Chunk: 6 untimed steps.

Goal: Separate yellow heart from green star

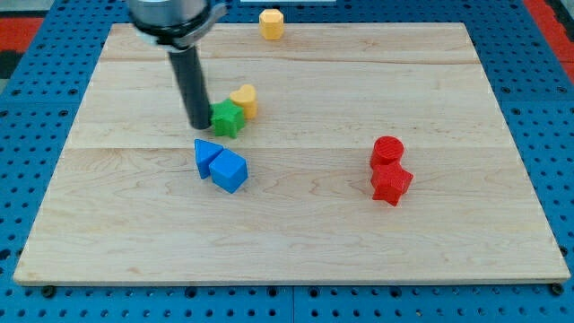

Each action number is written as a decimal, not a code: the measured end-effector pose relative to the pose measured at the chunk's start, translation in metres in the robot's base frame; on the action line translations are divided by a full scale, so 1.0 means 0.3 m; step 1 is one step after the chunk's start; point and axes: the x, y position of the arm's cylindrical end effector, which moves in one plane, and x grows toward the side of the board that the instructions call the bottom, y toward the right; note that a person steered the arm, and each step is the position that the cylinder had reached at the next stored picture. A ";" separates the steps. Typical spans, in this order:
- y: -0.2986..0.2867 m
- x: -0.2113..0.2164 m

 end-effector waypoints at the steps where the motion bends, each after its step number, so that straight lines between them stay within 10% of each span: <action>1: 0.044 0.005; 3: 0.279 0.101; 6: 0.201 -0.111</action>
